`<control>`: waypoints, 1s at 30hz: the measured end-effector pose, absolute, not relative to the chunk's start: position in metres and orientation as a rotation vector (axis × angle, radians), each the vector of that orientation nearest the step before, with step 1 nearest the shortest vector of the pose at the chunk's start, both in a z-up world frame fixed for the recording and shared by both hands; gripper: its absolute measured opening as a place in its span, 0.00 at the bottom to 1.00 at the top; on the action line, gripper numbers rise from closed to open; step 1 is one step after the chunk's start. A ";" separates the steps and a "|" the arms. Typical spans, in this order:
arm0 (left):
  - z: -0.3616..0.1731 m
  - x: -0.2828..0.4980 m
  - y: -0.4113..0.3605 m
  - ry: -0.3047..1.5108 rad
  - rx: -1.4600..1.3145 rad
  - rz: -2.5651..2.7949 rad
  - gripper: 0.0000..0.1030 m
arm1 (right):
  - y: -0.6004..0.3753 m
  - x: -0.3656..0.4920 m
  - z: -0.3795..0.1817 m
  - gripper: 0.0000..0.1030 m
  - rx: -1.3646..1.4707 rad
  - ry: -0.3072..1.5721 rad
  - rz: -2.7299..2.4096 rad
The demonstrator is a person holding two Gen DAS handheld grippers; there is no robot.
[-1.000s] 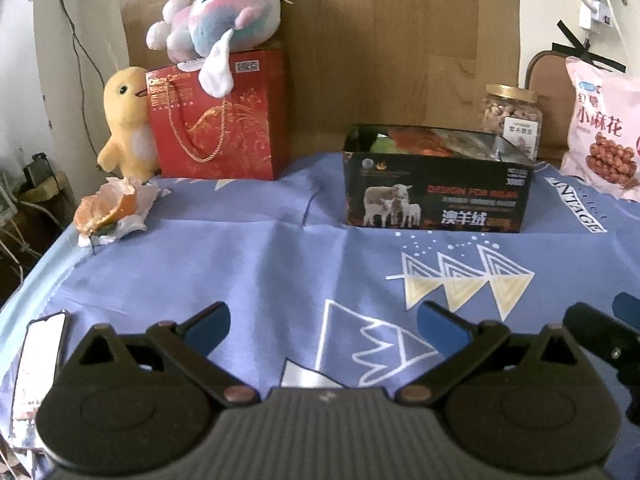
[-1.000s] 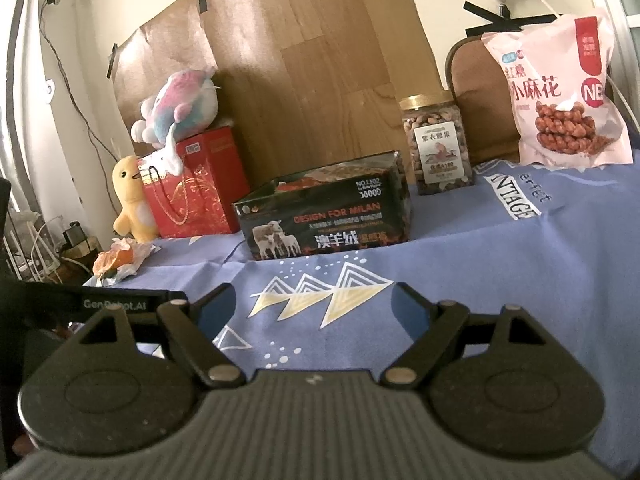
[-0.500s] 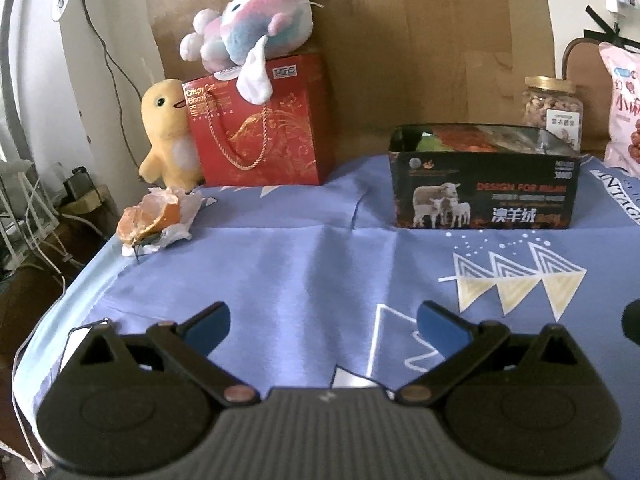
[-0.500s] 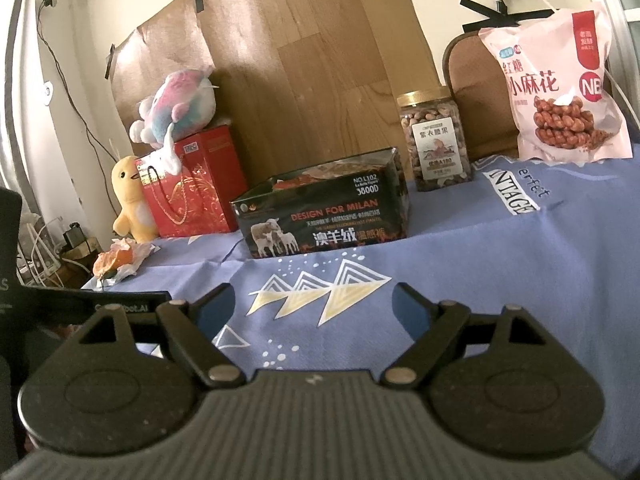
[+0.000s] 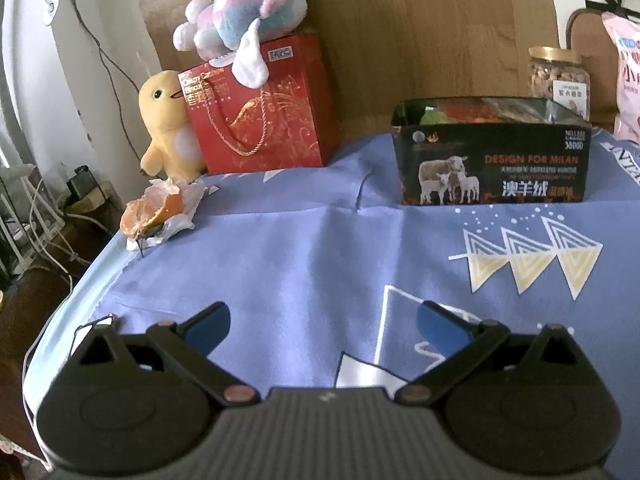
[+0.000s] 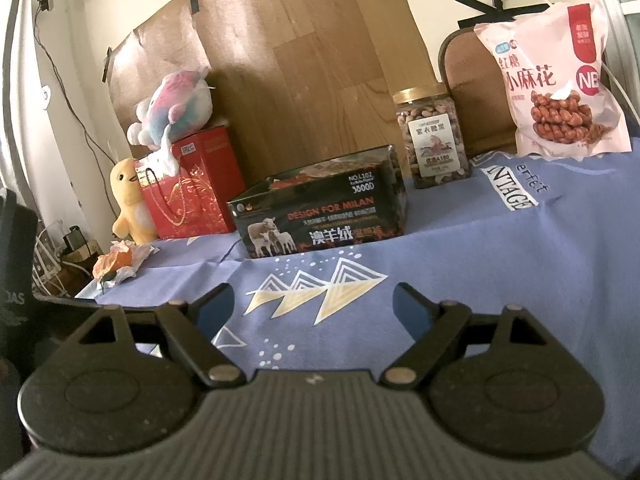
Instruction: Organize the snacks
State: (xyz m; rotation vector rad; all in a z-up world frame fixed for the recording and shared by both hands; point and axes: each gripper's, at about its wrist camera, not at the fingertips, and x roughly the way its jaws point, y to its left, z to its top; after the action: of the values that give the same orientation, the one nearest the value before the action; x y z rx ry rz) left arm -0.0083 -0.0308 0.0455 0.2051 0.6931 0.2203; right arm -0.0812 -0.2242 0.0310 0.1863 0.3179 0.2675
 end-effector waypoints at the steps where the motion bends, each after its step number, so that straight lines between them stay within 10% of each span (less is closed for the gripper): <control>1: 0.045 -0.008 -0.032 0.696 0.211 0.218 1.00 | -0.225 -0.081 0.031 0.86 0.187 0.317 0.268; 30: 0.031 0.004 -0.088 0.783 0.354 0.107 1.00 | -0.251 -0.072 0.022 0.86 0.271 0.324 0.282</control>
State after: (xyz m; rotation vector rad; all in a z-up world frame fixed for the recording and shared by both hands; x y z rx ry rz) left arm 0.0043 -0.0877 0.0314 0.3537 0.7833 0.1066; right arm -0.0724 -0.2514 0.0223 0.2712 0.3238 0.2822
